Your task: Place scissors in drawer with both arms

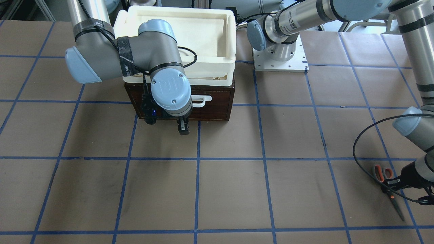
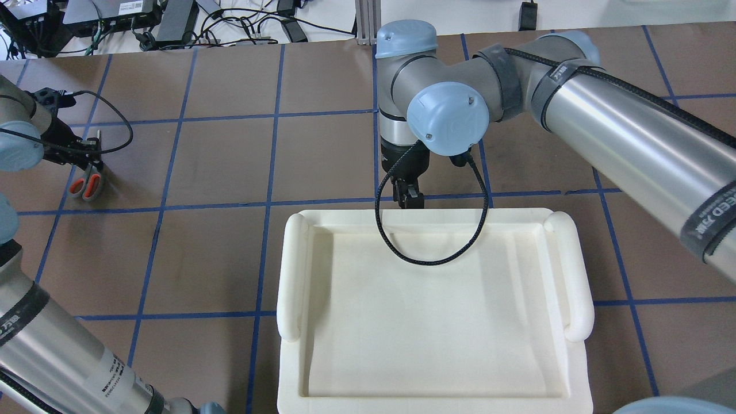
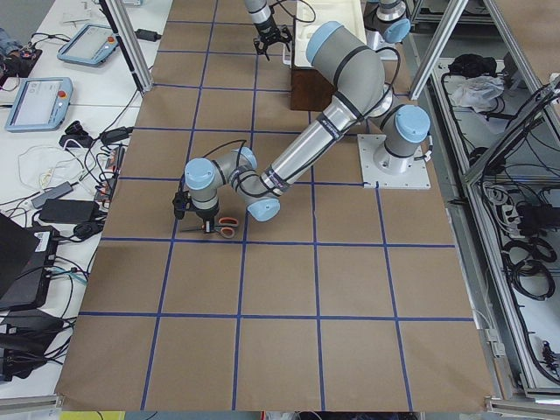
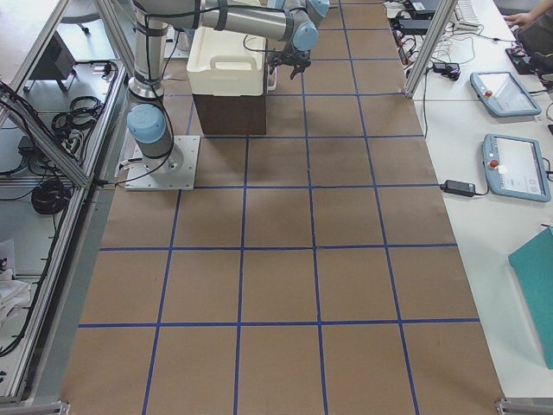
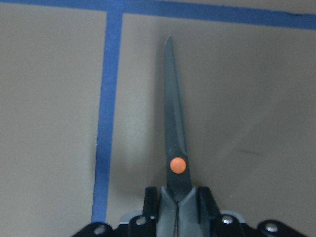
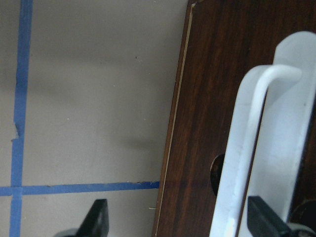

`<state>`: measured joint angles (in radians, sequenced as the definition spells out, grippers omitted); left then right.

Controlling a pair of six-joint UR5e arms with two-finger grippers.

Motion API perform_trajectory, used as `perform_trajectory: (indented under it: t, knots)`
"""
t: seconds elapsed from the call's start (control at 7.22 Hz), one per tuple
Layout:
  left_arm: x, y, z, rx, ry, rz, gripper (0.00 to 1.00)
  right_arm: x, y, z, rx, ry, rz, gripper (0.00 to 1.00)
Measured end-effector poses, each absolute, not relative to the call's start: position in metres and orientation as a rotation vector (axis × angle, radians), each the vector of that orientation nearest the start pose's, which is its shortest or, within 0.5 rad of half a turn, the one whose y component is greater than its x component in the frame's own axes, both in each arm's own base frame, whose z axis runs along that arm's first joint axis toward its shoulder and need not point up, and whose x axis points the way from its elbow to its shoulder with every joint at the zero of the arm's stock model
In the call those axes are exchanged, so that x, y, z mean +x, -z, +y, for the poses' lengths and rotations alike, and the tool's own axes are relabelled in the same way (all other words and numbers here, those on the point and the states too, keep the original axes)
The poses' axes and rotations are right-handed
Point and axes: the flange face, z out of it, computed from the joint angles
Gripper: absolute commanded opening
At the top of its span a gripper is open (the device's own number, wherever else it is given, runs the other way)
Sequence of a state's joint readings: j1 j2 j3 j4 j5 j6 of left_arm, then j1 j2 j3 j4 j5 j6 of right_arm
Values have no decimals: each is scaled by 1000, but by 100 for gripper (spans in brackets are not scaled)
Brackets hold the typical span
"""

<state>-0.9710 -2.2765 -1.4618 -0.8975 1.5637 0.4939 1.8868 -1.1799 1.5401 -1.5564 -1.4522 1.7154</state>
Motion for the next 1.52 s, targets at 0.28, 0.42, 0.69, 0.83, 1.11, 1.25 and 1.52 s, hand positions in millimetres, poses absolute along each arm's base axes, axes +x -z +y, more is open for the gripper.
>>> perform_trajectory:
  t: [0.28,0.42,0.69,0.83,1.11,1.25,1.52]
  knots:
    - [288,-176,-659,-163,112,3100,9,320,-281,-513,2194,-519,2554,100]
    - [286,-181,-660,-158,123,3100,5,321,-279,-514,2194,-520,2555,100]
    - [269,-214,-663,-127,150,3093,1,321,-278,-515,2190,-517,2555,100]
    - [256,-245,-659,-105,146,3097,1,321,-276,-515,2188,-518,2558,100]
    - [223,-322,-637,43,108,3128,1,320,-275,-514,2183,-508,2568,100]
    - [202,-358,-625,192,94,3130,1,320,-276,-516,2166,-489,2574,100]
    - [142,-423,-606,615,77,3031,1,320,-279,-524,2085,-409,2600,100]
